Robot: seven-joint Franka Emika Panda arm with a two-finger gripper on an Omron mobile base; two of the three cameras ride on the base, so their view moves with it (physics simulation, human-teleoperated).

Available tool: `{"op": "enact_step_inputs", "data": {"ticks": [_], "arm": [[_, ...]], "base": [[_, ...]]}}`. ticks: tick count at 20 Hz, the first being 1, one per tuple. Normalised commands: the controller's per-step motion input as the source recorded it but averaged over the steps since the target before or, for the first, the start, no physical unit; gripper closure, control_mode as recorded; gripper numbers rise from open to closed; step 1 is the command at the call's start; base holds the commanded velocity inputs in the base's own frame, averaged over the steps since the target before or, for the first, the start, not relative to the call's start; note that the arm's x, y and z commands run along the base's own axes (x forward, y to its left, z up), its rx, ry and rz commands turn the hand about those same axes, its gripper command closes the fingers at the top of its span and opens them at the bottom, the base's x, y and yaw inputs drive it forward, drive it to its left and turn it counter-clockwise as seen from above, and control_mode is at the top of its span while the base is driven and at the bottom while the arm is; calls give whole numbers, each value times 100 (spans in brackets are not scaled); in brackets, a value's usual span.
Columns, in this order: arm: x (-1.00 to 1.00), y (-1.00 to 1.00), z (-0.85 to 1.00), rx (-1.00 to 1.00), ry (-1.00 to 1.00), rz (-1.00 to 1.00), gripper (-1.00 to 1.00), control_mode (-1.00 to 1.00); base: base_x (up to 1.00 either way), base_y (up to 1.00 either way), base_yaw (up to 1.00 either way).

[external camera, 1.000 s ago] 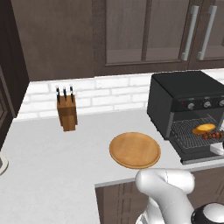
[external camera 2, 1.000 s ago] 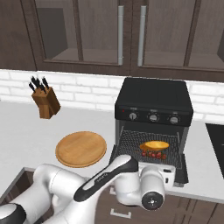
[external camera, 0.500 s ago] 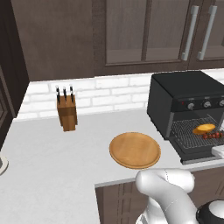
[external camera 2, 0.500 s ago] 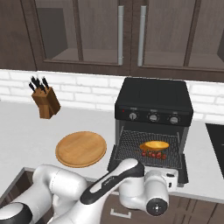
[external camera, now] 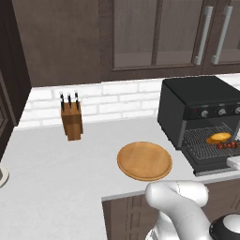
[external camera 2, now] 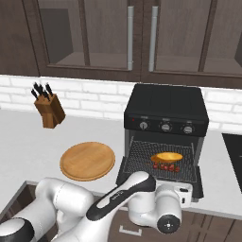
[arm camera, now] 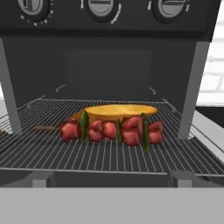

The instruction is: Pick up the kebab skewer and baguette bread, and place them inside the toaster oven. Close the toaster oven door and start by setting the timer.

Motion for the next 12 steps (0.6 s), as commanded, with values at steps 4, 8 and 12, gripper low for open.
{"op": "enact_step_inputs", "data": {"ticks": [4,8,12], "arm": [[0,10,-6,0,2,-1,-100,-100],[9,7,-3,0,0,0,-100,-100],[17,0,0,0,0,0,-100,-100]], "base": [[0,0,0],[0,0,0],[0,0,0]]}}
